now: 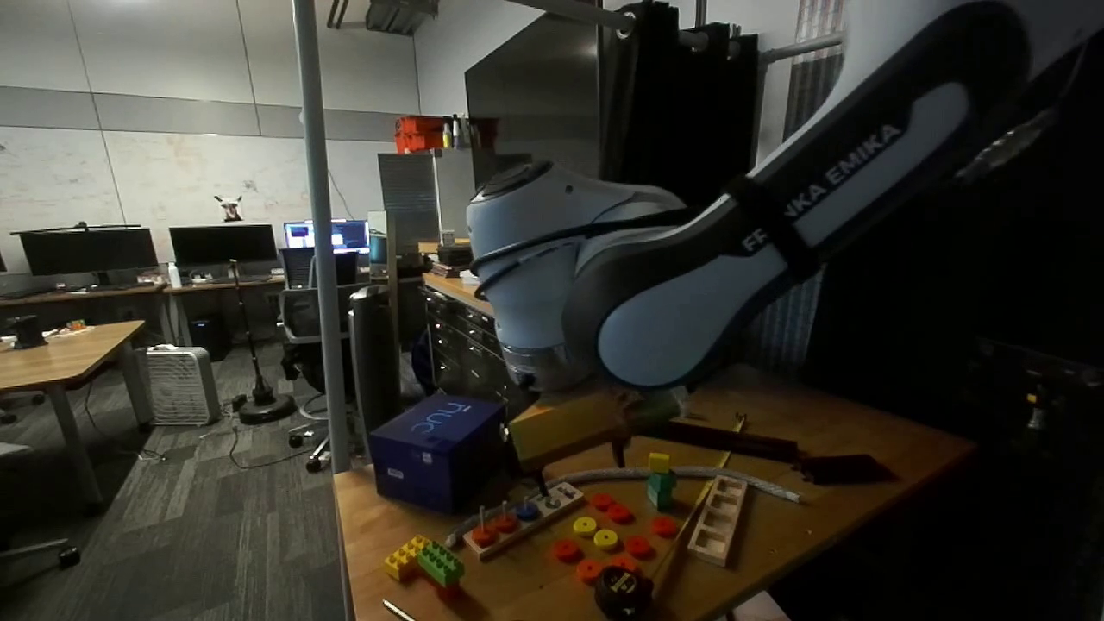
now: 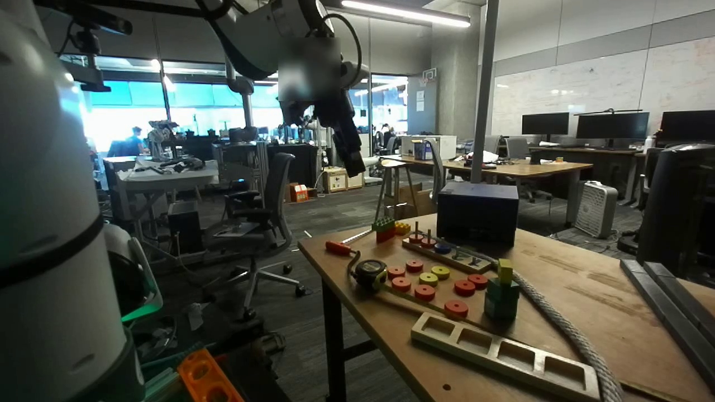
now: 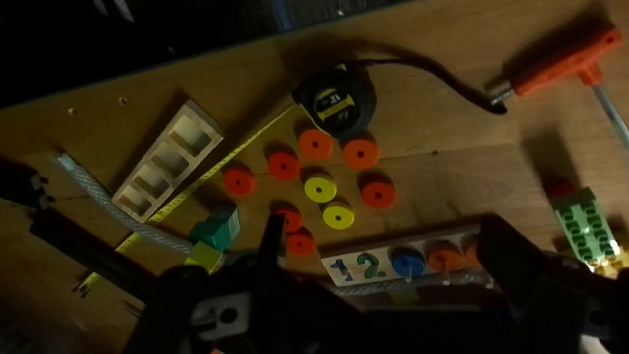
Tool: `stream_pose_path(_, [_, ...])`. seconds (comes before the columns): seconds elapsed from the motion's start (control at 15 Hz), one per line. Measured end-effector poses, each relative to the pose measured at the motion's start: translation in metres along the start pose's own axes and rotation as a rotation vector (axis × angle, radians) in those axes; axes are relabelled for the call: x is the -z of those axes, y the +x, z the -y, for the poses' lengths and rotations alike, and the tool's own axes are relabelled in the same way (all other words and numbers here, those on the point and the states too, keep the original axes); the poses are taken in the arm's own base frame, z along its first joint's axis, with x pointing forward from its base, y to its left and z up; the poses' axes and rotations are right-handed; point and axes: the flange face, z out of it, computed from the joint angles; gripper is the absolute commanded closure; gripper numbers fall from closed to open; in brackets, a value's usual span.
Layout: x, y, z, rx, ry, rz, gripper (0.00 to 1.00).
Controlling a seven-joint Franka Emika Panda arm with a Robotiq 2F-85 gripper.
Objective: Pick up the blue object from the wooden object and put it on the table
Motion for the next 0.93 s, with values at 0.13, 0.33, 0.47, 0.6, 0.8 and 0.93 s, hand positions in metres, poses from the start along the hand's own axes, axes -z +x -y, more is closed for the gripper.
stream_pose_path(0.13, [-0.008,0.020,0.018,-0.110,-0.001,-0.008,0.00])
stream_pose_path(0.33, [-0.029,0.057,0.042,-0.273,-0.009,-0.010,0.00])
stream_pose_path(0.47, [-0.045,0.082,0.058,-0.384,-0.021,0.000,0.00])
stream_pose_path(0.6, [-0.060,0.106,0.074,-0.489,-0.033,0.008,0.00])
stream_pose_path(0.8, [-0.078,0.139,0.092,-0.638,-0.052,0.007,0.00])
stream_pose_path(0.93, [-0.091,0.159,0.097,-0.737,-0.065,0.021,0.00])
